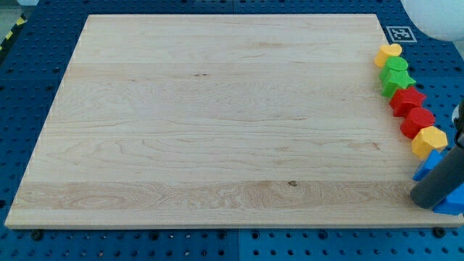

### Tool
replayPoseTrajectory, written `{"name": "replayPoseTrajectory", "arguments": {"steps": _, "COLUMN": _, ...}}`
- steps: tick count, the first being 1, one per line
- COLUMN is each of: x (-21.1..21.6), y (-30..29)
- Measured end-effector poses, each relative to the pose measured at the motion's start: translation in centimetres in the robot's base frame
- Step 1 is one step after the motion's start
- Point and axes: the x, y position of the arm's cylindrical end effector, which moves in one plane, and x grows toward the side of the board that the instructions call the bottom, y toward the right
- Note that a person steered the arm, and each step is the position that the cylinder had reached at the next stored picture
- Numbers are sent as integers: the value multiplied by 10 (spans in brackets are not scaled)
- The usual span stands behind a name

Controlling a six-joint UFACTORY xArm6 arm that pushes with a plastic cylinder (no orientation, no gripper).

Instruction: Nudge the blue triangle right a bit

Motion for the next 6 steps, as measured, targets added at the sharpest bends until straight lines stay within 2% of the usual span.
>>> {"name": "replayPoseTrajectory", "arguments": {"steps": 2, "x": 0, "y": -22}}
{"name": "replayPoseTrajectory", "arguments": {"steps": 4, "x": -34, "y": -35}}
{"name": "replayPoseTrajectory", "arguments": {"steps": 6, "x": -49, "y": -60}}
